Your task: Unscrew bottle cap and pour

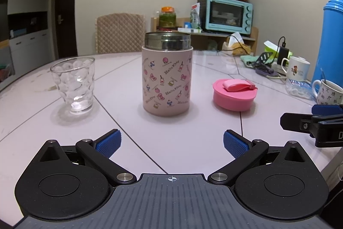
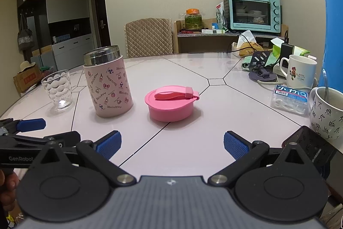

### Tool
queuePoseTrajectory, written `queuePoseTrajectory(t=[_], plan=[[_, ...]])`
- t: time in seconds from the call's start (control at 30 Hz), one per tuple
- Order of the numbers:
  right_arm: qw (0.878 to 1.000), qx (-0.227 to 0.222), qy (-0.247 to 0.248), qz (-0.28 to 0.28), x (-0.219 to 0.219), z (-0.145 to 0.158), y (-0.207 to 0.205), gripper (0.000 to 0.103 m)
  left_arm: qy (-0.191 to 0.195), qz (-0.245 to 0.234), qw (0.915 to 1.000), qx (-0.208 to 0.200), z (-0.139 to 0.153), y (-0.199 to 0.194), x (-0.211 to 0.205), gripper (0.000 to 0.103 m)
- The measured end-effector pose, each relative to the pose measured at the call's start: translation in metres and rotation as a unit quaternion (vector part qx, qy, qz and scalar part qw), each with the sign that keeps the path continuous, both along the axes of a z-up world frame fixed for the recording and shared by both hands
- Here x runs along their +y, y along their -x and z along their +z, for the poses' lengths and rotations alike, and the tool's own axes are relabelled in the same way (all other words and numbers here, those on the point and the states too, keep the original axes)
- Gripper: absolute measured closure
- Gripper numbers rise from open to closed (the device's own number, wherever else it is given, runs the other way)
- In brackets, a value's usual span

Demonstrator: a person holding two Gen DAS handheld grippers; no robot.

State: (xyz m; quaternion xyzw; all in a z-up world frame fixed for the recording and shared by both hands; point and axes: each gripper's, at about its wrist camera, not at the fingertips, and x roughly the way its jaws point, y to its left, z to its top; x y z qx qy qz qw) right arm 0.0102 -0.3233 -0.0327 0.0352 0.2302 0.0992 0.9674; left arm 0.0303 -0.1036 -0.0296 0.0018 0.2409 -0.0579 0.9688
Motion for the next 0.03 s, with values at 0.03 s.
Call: queuePoseTrajectory(t=[0.03], plan=[[1.0, 0.0, 0.0, 0.0, -0.0004, 0.0002, 0.0003, 0.0, 0.0, 0.0, 1.0, 0.0, -0.0001, -0.0002, 0.0001, 0.0]])
